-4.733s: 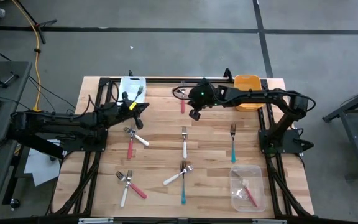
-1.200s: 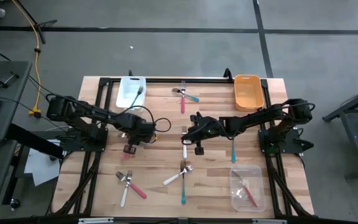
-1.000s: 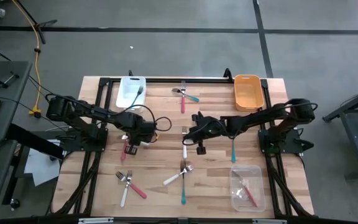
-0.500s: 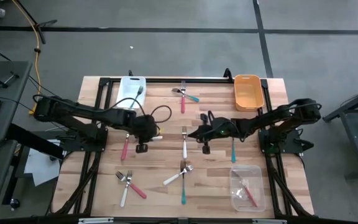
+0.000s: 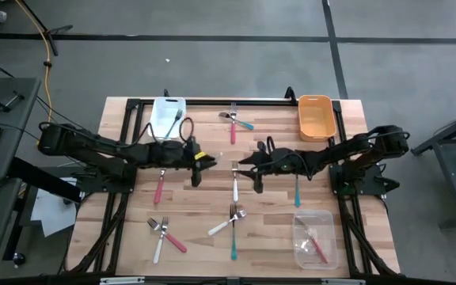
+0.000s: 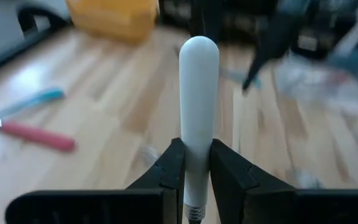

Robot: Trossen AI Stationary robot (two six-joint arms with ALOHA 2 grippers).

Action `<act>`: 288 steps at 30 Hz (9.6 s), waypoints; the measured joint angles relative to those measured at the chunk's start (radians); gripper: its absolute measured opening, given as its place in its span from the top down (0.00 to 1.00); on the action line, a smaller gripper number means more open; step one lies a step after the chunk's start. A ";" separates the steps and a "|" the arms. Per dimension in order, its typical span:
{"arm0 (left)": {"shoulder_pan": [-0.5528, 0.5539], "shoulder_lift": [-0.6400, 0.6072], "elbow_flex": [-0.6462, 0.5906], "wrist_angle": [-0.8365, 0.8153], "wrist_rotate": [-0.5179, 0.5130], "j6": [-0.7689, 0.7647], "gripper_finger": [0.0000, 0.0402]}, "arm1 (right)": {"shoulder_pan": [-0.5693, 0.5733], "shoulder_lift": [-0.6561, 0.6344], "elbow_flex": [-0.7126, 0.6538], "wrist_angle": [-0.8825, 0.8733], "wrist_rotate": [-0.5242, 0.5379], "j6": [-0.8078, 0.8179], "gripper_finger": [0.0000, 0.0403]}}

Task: Sort silverware by color (type)
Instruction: Put the middle left white fork into the yellow bin, then put the top center blue fork into the white bin

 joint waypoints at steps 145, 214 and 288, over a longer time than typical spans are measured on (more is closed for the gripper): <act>0.007 0.005 -0.108 0.480 -0.039 0.098 0.60 | -0.518 -0.435 0.308 -1.151 0.076 0.084 0.98; -0.042 0.005 -0.108 0.443 -0.038 0.089 0.61 | -0.965 0.032 0.307 -1.491 0.265 0.019 0.97; 0.065 -0.324 -0.109 -0.528 -0.211 0.018 0.99 | -0.526 -0.279 0.296 -0.732 -0.100 -0.084 1.00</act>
